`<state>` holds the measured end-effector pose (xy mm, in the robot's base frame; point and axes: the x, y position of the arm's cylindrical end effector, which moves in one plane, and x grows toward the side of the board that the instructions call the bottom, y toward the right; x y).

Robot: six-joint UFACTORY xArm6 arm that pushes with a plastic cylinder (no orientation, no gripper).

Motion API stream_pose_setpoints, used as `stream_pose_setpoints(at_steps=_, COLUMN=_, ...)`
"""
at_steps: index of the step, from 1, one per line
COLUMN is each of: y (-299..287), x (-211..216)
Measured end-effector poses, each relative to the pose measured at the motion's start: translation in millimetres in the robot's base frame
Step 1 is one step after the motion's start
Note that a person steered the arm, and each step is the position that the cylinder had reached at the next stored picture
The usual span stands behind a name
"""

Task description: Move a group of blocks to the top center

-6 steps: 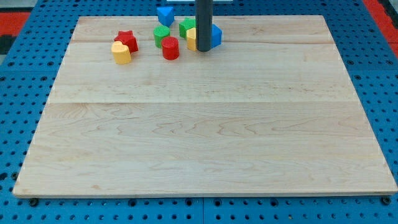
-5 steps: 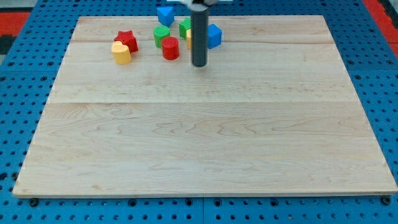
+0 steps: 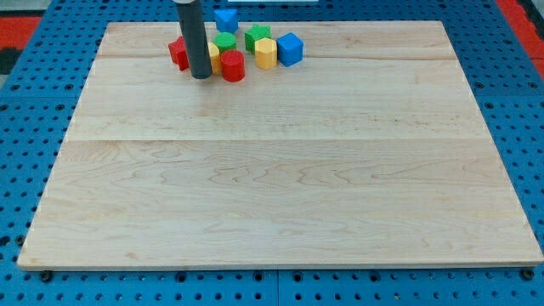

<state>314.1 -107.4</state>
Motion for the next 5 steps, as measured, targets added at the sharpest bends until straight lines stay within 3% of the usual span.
stream_pose_setpoints(at_steps=1, y=-82.3, x=0.1)
stream_pose_setpoints(at_steps=2, y=-125.1, x=-2.7)
stream_pose_setpoints(at_steps=3, y=-125.1, x=-25.8)
stream_pose_setpoints(at_steps=4, y=-92.7, x=-41.1)
stream_pose_setpoints(at_steps=5, y=6.9, x=-23.6)
